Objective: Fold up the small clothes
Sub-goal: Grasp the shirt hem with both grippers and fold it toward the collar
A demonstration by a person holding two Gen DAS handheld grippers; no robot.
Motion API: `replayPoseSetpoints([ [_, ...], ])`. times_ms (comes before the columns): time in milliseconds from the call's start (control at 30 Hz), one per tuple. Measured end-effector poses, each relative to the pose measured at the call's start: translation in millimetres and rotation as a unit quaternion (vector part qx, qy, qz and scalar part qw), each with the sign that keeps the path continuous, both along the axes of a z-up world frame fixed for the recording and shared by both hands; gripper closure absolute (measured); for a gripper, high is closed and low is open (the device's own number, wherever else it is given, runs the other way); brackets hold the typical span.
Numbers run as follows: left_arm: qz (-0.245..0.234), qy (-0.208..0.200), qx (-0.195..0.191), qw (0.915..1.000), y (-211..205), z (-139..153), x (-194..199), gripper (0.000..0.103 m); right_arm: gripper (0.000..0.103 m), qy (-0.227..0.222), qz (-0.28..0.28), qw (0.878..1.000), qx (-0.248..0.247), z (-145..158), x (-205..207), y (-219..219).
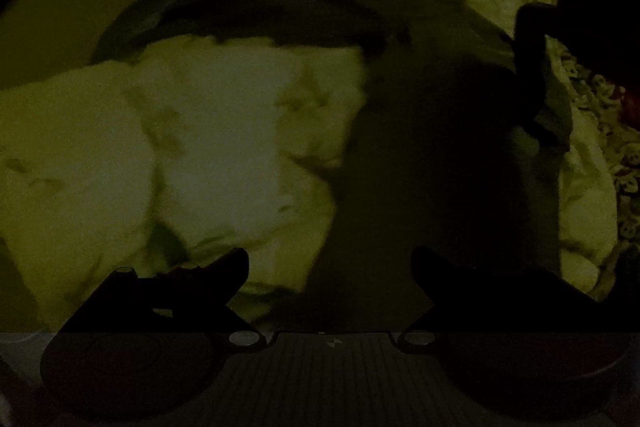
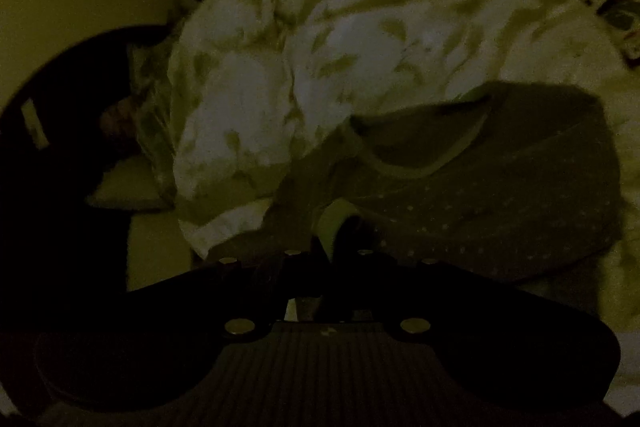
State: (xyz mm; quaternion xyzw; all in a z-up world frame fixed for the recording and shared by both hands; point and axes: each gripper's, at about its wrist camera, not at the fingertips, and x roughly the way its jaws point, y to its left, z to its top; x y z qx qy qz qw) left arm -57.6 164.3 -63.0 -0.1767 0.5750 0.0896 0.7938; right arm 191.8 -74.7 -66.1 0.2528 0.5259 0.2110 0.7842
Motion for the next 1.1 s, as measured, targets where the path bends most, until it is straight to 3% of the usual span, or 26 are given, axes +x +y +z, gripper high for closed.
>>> replayPoseSetpoints([
  [233, -0.002, 0.016, 0.001, 0.9999, 18.3, -14.1, -14.2, 0.0, 0.094, 0.01, 0.006, 0.999, -0.03, -24.2, -2.5, 36.1],
  [333, -0.028, 0.017, 0.007, 0.9994, 15.3, -16.2, -13.6, 0.0, 0.081, 0.013, 0.002, 1.0, -0.023, -38.0, 1.0, 49.4],
  [400, -0.042, 0.015, 0.005, 0.999, 12.6, -16.1, -11.8, 0.0, 0.05, 0.018, -0.002, 1.0, 0.0, -40.6, -3.0, 50.0],
  [433, -0.046, 0.012, 0.005, 0.9988, 11.3, -14.6, -9.7, 0.0, 0.05, 0.013, -0.009, 1.0, 0.01, -36.1, -7.0, 46.3],
  [567, -0.049, -0.036, 0.018, 0.998, 7.4, 1.8, 7.6, 0.0, 0.05, -0.035, -0.027, 0.999, 0.014, -6.5, -26.4, 19.5],
  [667, -0.053, -0.089, 0.014, 0.9945, 3.8, 15.5, 36.0, 0.0, 0.05, -0.072, -0.033, 0.995, -0.058, 11.1, -40.8, -14.3],
  [800, -0.058, -0.126, 0.014, 0.9903, -3.8, 18.3, 86.6, 0.0, 0.053, -0.09, -0.017, 0.98, -0.175, 2.8, -60.5, -57.6],
  [833, -0.058, -0.134, 0.007, 0.9893, -5.7, 15.4, 101.3, 0.0, 0.056, -0.091, -0.015, 0.977, -0.192, -2.2, -64.9, -65.7],
  [867, -0.06, -0.14, -0.001, 0.9884, -8.4, 11.0, 116.2, 0.0, 0.066, -0.091, -0.016, 0.974, -0.208, -9.0, -69.5, -74.1],
  [900, -0.064, -0.143, -0.004, 0.9877, -12.3, 8.7, 128.6, 0.0, 0.079, -0.089, -0.016, 0.972, -0.216, -16.8, -72.7, -81.4],
  [933, -0.07, -0.147, -0.006, 0.9866, -17.0, 3.8, 142.4, 0.0, 0.083, -0.086, -0.016, 0.972, -0.219, -24.1, -74.7, -87.7],
  [1100, -0.09, -0.151, -0.006, 0.9844, -35.2, -24.4, 188.6, 0.0, 0.084, -0.106, -0.027, 0.976, -0.19, -46.3, -71.5, -96.2],
])
